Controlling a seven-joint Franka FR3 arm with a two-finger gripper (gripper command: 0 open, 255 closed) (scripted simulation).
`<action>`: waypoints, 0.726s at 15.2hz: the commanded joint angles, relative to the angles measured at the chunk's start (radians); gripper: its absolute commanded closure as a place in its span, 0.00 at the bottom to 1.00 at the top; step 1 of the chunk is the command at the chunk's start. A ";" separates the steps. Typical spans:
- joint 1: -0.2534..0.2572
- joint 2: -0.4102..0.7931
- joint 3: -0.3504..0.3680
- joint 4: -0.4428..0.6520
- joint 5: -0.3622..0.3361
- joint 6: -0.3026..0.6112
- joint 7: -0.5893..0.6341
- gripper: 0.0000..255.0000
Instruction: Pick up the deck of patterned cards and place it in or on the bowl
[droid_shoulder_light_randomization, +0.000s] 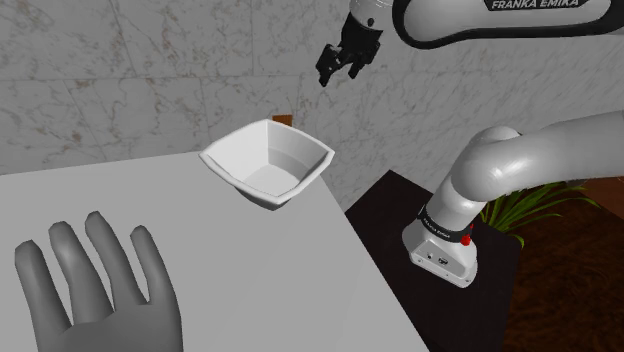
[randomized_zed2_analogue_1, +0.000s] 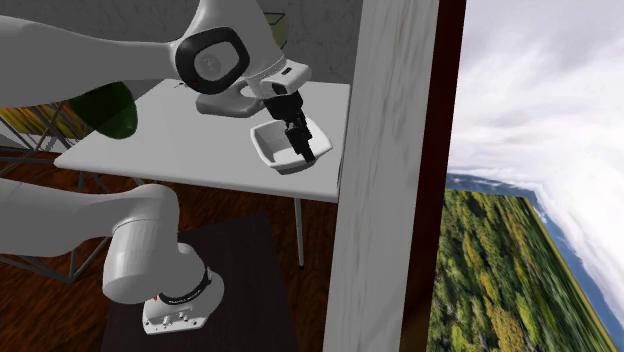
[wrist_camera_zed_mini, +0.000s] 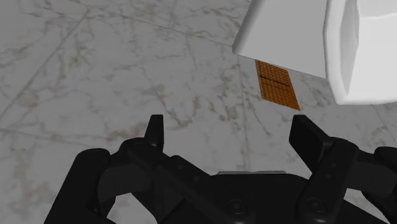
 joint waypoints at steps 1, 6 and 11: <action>-0.024 0.020 0.077 -0.033 -0.006 0.095 0.103 0.00; -0.158 0.123 0.309 -0.062 -0.071 0.320 0.380 0.00; -0.445 0.227 0.637 -0.003 -0.209 0.485 0.707 0.00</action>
